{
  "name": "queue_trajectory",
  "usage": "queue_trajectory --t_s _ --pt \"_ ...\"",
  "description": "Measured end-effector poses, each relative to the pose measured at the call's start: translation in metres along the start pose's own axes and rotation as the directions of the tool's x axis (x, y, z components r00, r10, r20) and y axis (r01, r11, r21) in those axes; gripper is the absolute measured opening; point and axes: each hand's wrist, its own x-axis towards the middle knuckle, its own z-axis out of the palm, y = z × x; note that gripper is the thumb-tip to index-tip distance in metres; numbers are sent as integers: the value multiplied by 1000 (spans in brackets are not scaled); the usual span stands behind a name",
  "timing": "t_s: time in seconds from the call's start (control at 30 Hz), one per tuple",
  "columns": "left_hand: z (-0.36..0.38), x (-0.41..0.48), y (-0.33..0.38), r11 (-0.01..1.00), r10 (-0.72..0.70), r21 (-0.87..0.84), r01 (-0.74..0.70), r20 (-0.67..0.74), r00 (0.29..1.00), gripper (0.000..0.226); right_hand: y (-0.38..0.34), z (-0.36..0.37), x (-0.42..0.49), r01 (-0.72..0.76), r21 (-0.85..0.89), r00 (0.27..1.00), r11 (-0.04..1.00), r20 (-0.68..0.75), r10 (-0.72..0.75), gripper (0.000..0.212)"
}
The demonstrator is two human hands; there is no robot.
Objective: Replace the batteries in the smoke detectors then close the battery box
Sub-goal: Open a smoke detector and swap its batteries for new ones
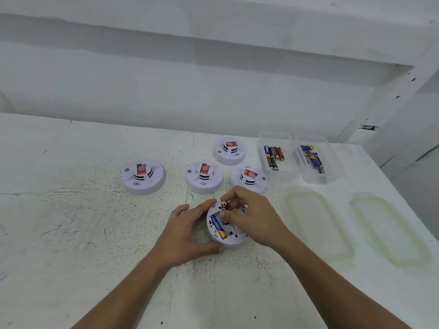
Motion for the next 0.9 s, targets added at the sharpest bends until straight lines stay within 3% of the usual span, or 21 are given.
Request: queue_trajectory --t_s 0.27,0.53,0.7,0.9 --pt "16 5 -14 987 56 154 -46 -65 996 114 1 6 -5 85 -14 996 996 -10 -86 20" --pt "19 3 -11 967 106 243 -78 -106 989 97 12 9 1 47 -67 998 997 50 -44 26" --pt "20 2 -14 959 115 272 -82 -107 988 98 12 12 2 21 1 998 1000 58 -21 10" --pt "21 3 -15 946 132 310 -93 -107 985 99 14 13 5 -15 56 998 998 65 11 7"
